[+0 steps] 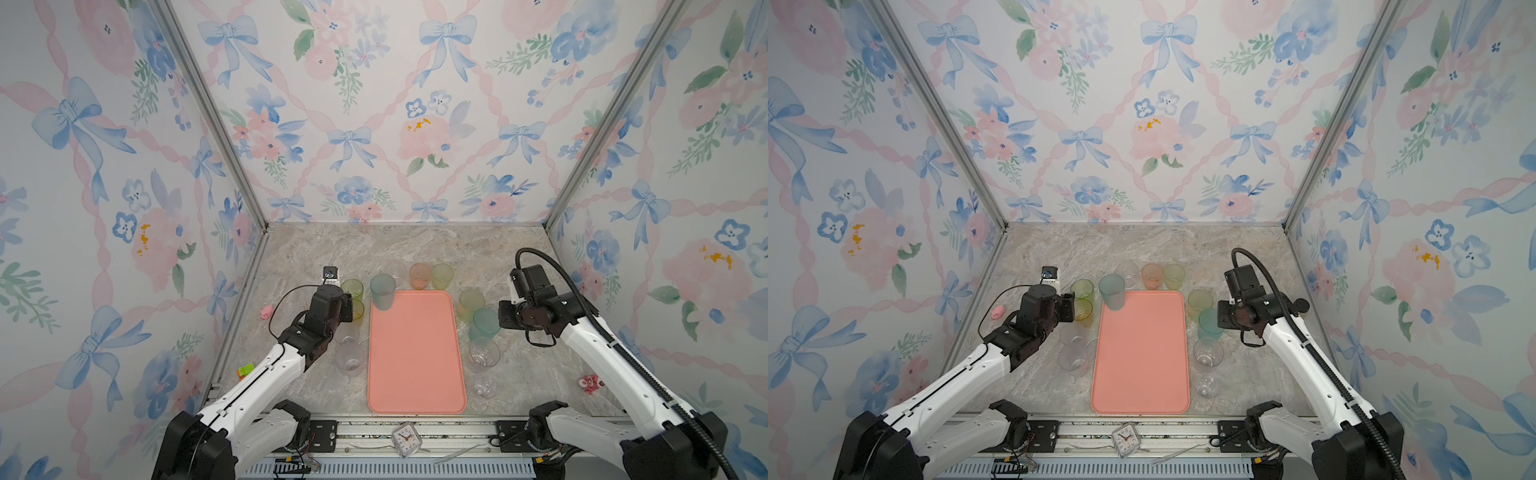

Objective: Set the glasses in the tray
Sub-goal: 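Move the right gripper to the second teal cup and grasp its rim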

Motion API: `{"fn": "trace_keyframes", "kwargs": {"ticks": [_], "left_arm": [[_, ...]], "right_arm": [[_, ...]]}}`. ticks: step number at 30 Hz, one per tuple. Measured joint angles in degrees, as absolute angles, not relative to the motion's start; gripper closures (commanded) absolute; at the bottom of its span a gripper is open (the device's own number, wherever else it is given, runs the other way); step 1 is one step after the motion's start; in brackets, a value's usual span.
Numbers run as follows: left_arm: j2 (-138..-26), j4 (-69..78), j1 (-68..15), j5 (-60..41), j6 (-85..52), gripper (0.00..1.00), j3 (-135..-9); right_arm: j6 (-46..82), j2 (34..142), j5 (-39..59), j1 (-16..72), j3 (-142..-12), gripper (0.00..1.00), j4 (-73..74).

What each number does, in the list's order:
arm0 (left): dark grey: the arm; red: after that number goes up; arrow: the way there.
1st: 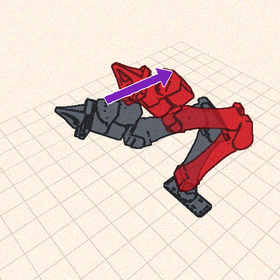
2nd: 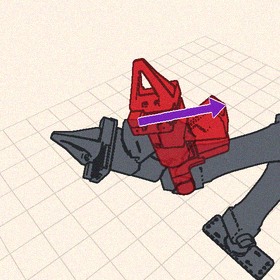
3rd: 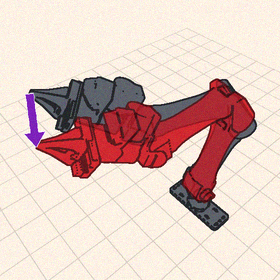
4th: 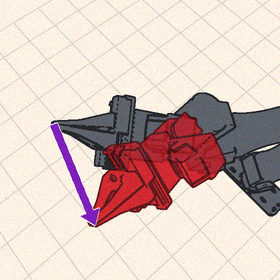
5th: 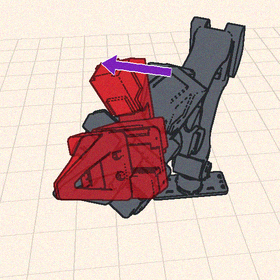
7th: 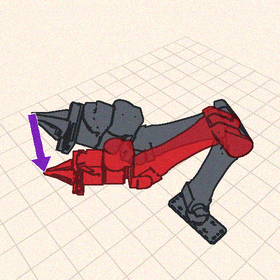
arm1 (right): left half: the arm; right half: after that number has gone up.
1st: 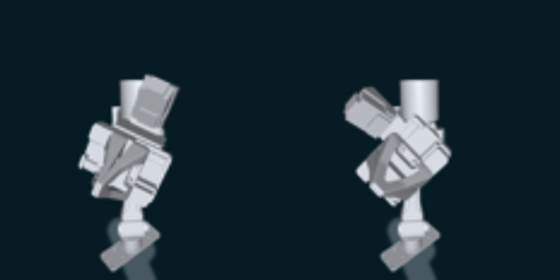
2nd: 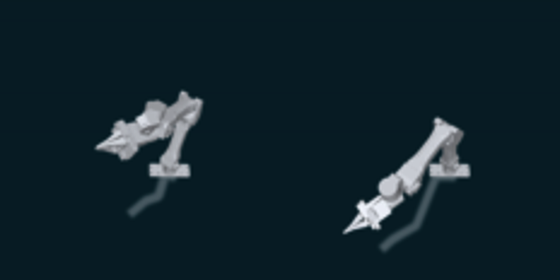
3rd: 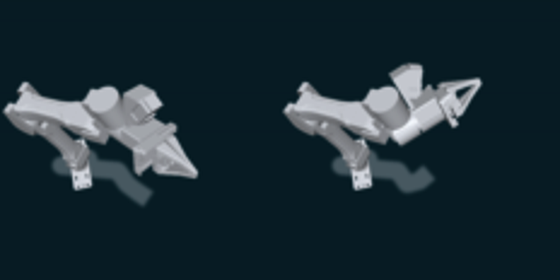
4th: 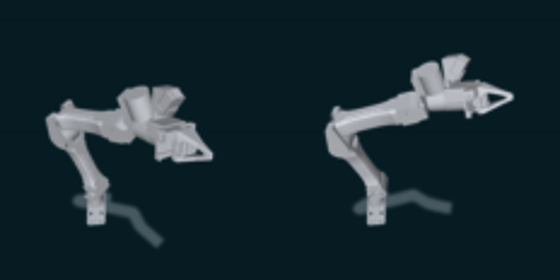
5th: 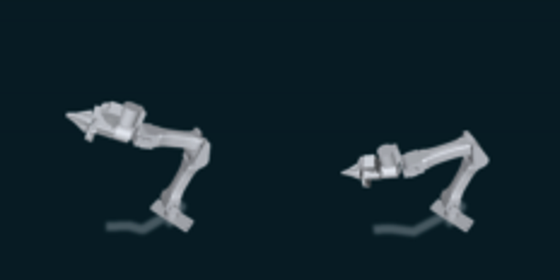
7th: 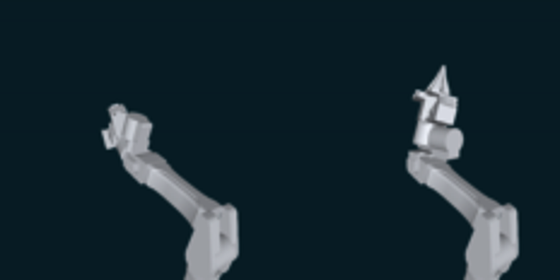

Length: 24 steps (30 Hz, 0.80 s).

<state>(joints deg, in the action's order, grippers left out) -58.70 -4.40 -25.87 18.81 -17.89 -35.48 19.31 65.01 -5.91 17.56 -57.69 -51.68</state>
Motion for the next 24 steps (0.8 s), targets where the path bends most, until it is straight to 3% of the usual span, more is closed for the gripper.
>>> {"fn": "trace_keyframes", "kwargs": {"ticks": [24], "left_arm": [[-61.2,-4.4,-25.9,19.0,-17.9,0.51,-35.5]], "right_arm": [[19.3,70.1,-3.2,15.4,-56.6,0.82,-48.6]]}}
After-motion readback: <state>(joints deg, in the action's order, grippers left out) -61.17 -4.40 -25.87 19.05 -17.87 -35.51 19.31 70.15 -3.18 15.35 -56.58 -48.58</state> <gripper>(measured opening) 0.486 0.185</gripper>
